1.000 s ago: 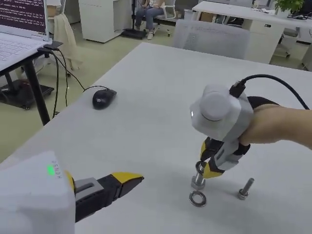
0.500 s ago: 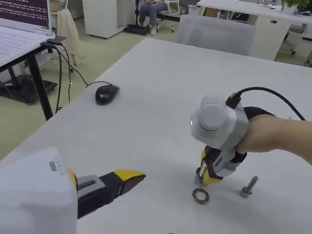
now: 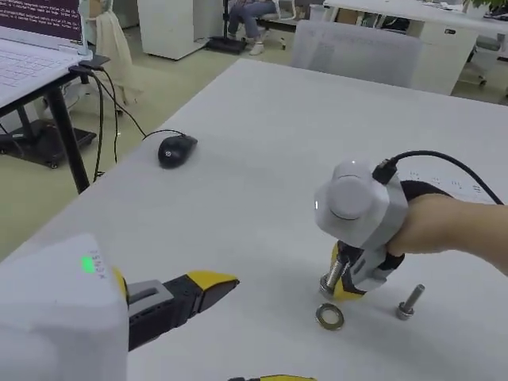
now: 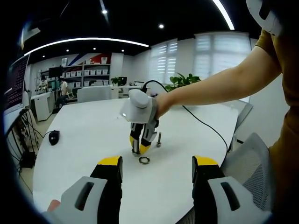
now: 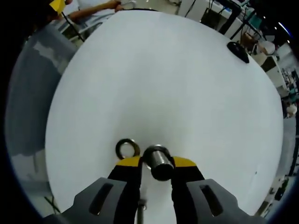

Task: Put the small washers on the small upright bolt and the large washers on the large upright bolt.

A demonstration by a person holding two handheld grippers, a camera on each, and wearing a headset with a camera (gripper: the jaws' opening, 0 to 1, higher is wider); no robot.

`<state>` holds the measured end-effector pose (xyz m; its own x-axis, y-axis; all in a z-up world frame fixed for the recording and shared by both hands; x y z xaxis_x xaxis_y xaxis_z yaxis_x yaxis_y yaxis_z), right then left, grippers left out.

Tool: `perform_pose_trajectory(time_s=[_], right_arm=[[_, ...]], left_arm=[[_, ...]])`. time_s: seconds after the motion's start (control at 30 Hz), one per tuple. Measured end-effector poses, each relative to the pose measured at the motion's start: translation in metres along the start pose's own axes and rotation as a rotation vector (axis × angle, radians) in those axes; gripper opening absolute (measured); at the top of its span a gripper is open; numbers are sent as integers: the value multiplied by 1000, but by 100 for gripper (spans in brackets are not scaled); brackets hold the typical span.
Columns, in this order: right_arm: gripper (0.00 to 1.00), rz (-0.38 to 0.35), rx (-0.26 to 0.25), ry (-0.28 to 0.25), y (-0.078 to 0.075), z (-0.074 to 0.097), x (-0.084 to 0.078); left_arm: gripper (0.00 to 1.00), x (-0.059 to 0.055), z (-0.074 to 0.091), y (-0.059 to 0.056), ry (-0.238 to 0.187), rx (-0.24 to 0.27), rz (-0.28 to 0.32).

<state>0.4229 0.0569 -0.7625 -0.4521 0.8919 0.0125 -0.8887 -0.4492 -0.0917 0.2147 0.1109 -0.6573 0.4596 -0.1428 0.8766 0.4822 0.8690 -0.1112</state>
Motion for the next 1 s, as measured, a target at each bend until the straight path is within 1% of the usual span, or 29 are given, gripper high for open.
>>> perform_pose_trajectory(time_s=[0.07, 0.17, 0.37, 0.63, 0.87, 1.0], right_arm=[[24, -23, -2, -13, -1, 3, -1], [25, -30, -8, -24, 0, 9, -4], [24, -66, -20, -43, 6, 18, -13], [24, -102, -27, -62, 27, 24, -23], [24, -152, -25, -112, 48, 25, -21], [24, -164, -21, -118, 55, 22, -21]], left_arm=[[59, 1, 0, 0, -3, 0, 2], [59, 0, 1, -1, 3, 1, -4], [59, 3, 1, -2, -2, -1, -14], [59, 5, 3, -6, 3, -11, -34], [59, 8, 5, -11, 2, -22, -55], [59, 8, 6, -15, 1, -32, -64]])
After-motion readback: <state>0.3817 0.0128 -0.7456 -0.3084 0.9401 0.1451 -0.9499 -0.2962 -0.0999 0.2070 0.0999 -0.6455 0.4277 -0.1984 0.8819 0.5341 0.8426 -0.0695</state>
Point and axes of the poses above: the centre of the closed fingertips' face, and the gripper's own axes: z roughly backward along the fingers, y roughly to its left, x roughly out of its top, the point moved 5 cm from there along z, roughly backward along the fingers, and after that the axes turned 10 degrees about y, right-handed, at the moved point
